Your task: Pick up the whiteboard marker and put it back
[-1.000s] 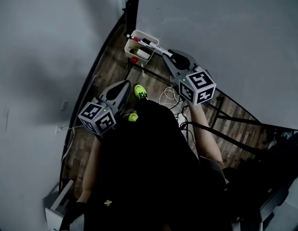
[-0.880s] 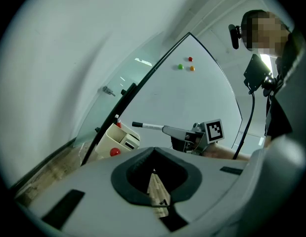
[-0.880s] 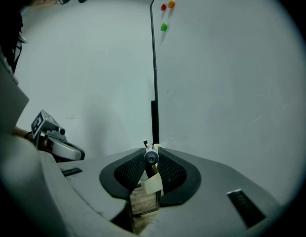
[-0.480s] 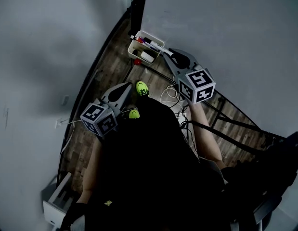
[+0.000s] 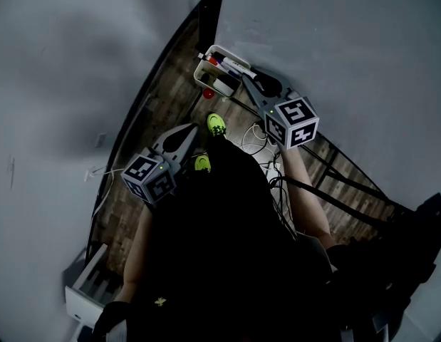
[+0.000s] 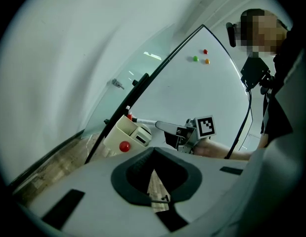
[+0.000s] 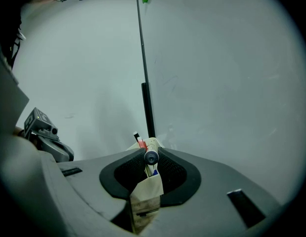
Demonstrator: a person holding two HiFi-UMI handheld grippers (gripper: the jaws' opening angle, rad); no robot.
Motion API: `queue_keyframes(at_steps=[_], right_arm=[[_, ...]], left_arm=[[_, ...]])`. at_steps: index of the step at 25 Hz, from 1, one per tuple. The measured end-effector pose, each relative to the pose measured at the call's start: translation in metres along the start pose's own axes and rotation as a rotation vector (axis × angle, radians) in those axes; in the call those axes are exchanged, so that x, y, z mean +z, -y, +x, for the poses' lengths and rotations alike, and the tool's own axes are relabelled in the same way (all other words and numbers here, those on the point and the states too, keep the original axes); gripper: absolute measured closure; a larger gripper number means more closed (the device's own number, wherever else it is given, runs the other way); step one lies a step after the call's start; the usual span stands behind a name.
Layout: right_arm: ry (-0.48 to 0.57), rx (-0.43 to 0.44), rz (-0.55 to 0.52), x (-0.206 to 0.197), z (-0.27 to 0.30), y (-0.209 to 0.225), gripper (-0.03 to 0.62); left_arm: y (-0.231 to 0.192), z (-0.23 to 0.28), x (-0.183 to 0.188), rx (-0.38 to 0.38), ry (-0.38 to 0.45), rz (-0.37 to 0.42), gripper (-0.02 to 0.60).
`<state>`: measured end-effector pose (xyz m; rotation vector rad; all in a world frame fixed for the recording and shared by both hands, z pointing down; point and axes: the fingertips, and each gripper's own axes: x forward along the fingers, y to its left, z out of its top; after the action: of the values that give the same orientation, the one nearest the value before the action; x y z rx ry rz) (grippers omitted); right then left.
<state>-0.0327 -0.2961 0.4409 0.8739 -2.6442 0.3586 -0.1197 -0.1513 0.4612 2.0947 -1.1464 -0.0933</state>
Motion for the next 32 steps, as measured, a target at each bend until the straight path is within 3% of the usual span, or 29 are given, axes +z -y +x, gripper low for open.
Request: queue_keyframes(at_steps=[17,23,32], right_arm=[[0.011,0.026,0.046,-0.013,0.014,0.007,0.511],[-0.009,-0.008,-0.007,-0.017,0.015,0.010,0.510],[0.011,-0.014,-0.037,-0.010,0.006,-0.001,0.451]], left_arm=[[-0.001,0.012,-0.007,0.010,-0.052,-0.009,0.549],[-0.002,0.013,-0.005,0.010,-0.052,-0.002,0.549],[0.003,0.006,-0.006,-0.009,-0.049,-0.005,0.549]])
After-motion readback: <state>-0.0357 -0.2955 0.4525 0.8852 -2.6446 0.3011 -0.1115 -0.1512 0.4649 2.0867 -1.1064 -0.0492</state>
